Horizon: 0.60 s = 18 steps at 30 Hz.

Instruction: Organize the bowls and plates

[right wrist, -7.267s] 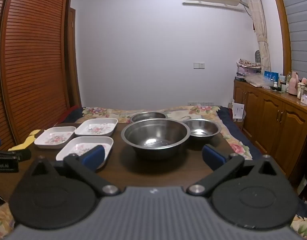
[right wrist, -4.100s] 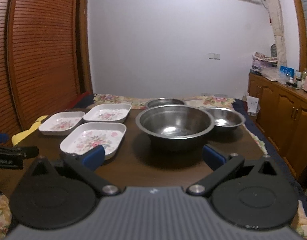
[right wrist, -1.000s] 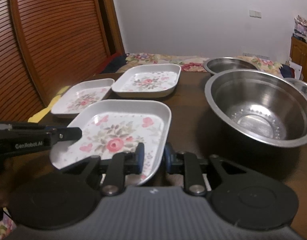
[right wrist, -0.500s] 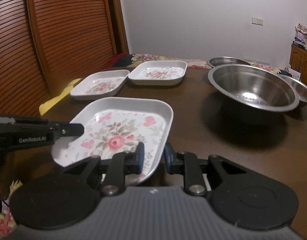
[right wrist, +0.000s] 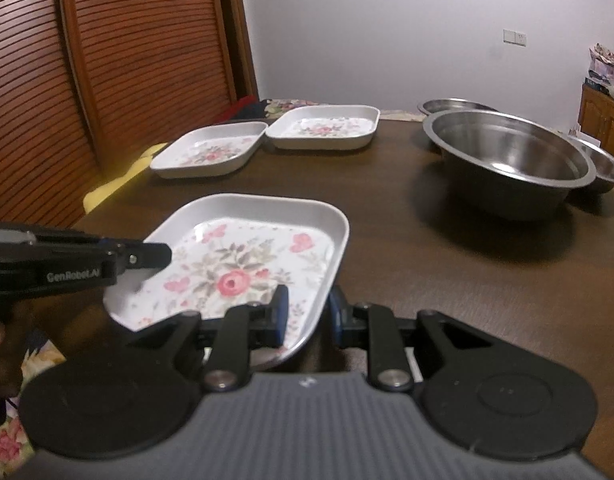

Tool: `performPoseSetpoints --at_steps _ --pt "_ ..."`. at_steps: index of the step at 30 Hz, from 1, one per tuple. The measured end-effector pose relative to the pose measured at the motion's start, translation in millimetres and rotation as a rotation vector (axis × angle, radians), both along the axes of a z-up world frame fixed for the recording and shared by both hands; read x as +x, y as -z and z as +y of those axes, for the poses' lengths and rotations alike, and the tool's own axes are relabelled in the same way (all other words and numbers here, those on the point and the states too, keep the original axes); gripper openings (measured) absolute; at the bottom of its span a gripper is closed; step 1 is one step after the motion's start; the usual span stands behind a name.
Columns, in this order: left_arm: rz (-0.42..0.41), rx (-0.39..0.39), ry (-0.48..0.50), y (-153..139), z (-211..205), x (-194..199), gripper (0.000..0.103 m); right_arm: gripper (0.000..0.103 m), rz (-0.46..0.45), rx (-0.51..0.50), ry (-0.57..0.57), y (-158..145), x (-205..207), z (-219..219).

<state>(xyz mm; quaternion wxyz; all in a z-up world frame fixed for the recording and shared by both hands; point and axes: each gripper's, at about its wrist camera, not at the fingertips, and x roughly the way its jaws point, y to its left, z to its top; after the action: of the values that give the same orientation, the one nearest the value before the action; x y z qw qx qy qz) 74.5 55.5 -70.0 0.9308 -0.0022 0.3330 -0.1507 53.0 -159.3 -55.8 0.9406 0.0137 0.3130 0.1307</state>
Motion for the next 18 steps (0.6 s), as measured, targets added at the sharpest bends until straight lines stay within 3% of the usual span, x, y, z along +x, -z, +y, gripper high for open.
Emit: performPoseSetpoints --at_steps 13,16,18 --pt "-0.004 0.0 -0.003 1.7 1.7 3.9 0.012 0.024 -0.009 -0.014 0.002 2.7 -1.0 3.2" --pt "-0.005 -0.006 -0.011 -0.3 5.0 5.1 0.018 0.025 -0.018 -0.016 0.005 0.3 -2.2 2.4" --pt "-0.013 -0.008 -0.017 -3.5 7.9 5.3 0.028 0.028 -0.033 -0.018 0.006 -4.7 -3.2 0.2"
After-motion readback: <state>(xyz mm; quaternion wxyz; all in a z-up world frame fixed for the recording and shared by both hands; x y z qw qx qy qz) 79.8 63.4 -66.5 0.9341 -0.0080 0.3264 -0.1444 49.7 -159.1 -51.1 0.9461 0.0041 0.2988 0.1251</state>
